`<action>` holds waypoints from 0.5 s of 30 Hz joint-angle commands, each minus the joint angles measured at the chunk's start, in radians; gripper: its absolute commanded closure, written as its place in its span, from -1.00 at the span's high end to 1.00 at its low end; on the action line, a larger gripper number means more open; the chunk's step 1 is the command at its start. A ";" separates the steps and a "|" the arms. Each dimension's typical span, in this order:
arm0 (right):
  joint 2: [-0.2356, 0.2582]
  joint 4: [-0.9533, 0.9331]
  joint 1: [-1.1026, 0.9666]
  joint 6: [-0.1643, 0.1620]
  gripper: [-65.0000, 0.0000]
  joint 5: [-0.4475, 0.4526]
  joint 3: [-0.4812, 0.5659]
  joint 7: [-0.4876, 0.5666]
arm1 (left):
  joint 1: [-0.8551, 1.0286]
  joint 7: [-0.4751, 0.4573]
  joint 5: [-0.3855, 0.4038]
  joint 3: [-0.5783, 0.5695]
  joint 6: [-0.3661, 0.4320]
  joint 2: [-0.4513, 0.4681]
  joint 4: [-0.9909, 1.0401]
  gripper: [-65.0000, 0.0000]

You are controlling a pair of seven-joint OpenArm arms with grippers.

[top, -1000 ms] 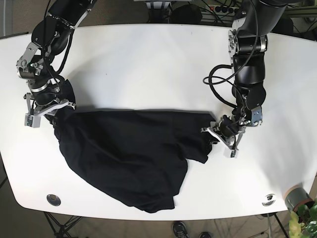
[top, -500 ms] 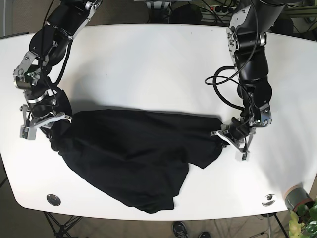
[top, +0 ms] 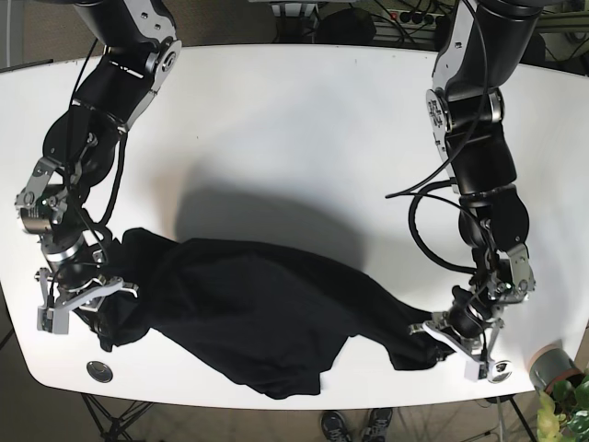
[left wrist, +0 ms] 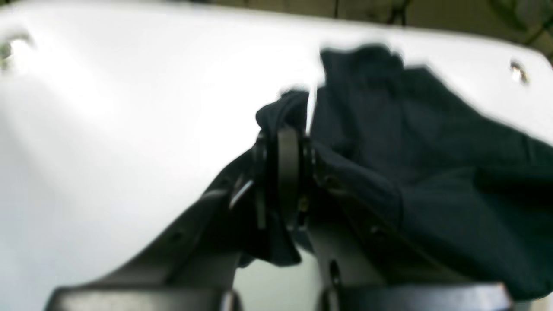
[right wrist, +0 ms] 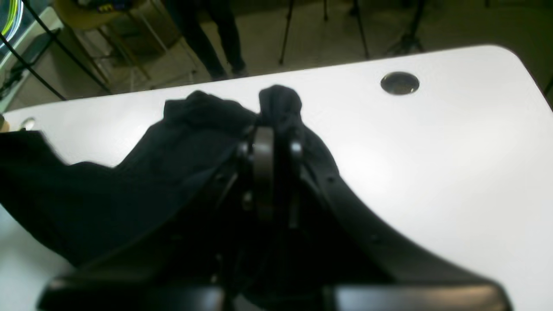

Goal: Fold the T-shirt properly
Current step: 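Lift the black shirt with both grippers and swing it to flatten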

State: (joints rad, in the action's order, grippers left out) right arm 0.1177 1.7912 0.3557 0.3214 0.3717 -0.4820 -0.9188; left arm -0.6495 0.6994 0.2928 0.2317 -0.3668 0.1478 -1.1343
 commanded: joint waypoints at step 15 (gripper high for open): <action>0.049 -0.296 0.526 0.006 -0.92 -0.092 0.182 0.034 | -0.384 0.038 0.015 0.073 0.002 0.123 -0.036 -1.00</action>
State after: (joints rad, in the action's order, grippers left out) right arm 0.1413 1.5288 0.7795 0.3264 0.2661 -0.3267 -0.9207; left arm -0.9428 0.7368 0.2951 0.2806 -0.3656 0.2459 -1.1503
